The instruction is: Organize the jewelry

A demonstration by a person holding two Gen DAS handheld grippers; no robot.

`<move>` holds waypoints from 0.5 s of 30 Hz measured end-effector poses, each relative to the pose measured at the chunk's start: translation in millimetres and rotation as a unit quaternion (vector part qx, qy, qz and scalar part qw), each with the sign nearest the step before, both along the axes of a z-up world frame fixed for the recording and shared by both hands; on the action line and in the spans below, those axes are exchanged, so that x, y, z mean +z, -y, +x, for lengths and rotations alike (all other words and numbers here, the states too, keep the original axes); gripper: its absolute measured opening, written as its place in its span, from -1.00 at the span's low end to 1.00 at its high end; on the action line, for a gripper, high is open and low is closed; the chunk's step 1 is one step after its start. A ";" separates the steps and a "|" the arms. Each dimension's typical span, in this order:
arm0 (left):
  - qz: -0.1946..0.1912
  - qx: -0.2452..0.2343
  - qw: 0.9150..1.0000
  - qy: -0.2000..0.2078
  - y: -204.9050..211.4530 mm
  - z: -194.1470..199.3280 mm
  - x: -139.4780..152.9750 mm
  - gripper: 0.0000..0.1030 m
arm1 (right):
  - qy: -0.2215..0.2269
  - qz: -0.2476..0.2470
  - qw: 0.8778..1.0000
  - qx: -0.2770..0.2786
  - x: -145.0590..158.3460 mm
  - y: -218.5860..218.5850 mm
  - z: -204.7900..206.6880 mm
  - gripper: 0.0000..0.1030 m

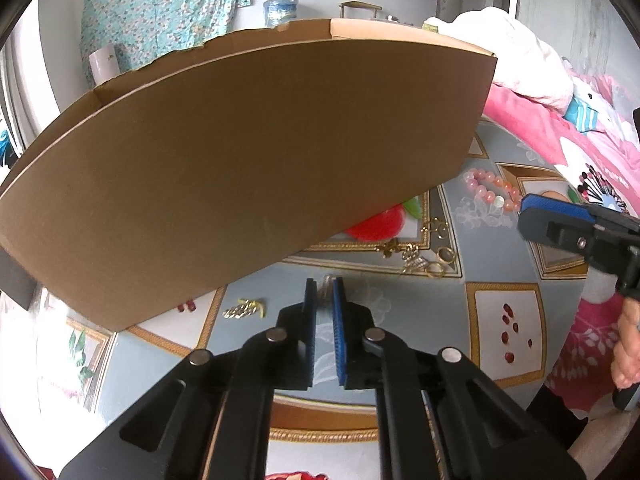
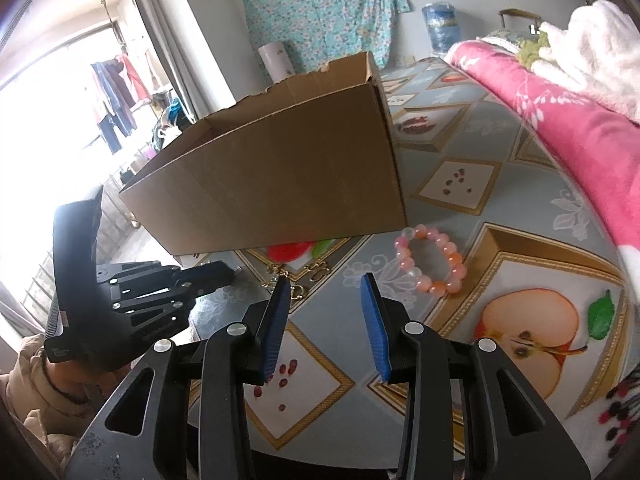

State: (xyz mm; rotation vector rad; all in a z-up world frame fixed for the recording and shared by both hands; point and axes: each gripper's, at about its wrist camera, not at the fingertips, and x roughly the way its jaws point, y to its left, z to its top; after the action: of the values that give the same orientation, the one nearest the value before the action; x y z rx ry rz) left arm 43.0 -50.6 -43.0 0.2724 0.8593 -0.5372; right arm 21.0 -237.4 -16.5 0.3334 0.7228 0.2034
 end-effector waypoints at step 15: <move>-0.040 0.010 0.999 -0.009 -21.0 -6.8 -1.4 -0.85 | -0.032 -0.028 0.993 0.106 -7.9 -56.2 32.0 -0.41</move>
State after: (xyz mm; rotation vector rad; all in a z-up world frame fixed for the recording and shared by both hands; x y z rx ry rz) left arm 36.2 -29.6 -44.4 0.1851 0.8550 -0.5546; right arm 53.0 -181.1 -24.4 0.2097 0.8271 0.3740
